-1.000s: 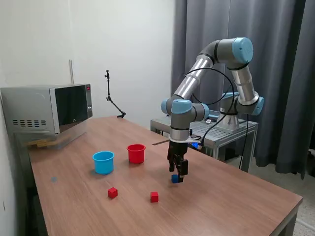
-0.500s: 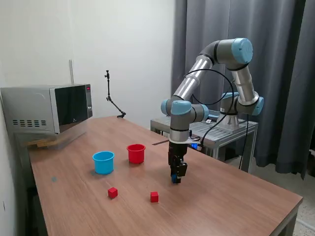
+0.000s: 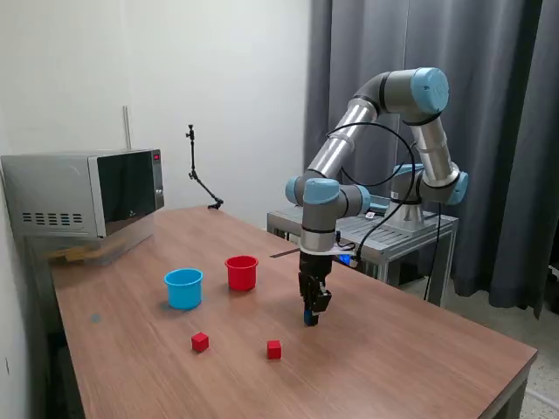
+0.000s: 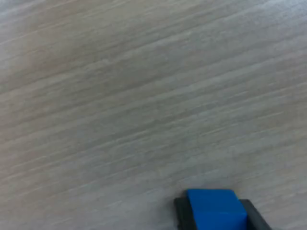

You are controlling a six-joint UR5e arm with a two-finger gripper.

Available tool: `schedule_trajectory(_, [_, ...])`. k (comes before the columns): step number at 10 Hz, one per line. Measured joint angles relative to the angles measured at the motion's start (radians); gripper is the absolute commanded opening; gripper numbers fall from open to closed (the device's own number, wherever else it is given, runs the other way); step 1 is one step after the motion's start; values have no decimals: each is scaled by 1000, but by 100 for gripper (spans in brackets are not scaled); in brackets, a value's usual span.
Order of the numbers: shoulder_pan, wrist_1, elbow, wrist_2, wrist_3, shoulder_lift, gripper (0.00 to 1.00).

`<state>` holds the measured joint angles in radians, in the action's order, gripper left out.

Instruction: Place red objects in the red bin, and blue objects in the blue bin.

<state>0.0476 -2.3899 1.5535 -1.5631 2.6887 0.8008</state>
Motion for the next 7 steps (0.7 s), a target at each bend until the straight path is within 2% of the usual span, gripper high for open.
schedule_trajectory(4, [0,11,-13,2,0,11,0])
schedule_trajectory(7, [-6,75,-17,4,-1,51,0])
